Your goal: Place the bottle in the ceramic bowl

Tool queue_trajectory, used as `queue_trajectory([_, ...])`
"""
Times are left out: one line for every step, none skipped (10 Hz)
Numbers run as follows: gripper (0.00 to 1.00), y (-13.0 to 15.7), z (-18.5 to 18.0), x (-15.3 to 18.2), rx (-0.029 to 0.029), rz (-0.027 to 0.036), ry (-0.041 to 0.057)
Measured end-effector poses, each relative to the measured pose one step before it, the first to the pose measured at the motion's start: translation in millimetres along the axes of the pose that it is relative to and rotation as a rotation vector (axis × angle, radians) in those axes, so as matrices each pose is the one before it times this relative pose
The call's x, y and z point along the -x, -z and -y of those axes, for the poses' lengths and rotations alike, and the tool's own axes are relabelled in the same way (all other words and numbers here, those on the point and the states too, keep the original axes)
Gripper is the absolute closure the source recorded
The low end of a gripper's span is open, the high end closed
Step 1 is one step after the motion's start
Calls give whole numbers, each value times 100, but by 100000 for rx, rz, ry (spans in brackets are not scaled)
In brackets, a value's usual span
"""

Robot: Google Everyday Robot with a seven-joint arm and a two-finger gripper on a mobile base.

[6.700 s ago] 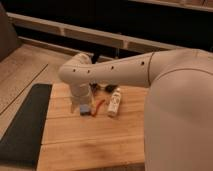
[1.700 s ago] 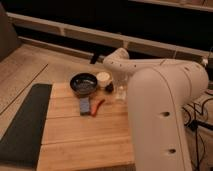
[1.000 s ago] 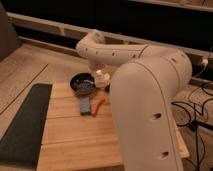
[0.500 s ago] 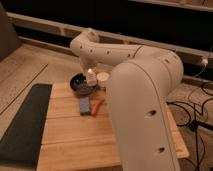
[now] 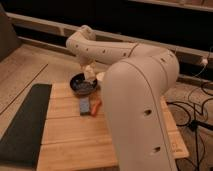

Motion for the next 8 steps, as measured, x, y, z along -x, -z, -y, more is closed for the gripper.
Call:
queue_trajectory([99, 385, -784, 1055, -407, 2806, 3929])
queue_trajectory([99, 160, -470, 774, -203, 2184, 3102])
queue_trajectory([99, -177, -446, 499, 224, 1290, 2209])
queue_trajectory([99, -342, -219, 323, 88, 754, 1346])
queue_trajectory([99, -579, 141, 263, -165, 800, 725])
queue_trajectory([99, -703, 238, 593, 629, 2036, 41])
queue_trajectory([99, -704, -100, 789, 1754, 2662, -250])
queue_trajectory([99, -485, -67, 451, 1124, 1635, 26])
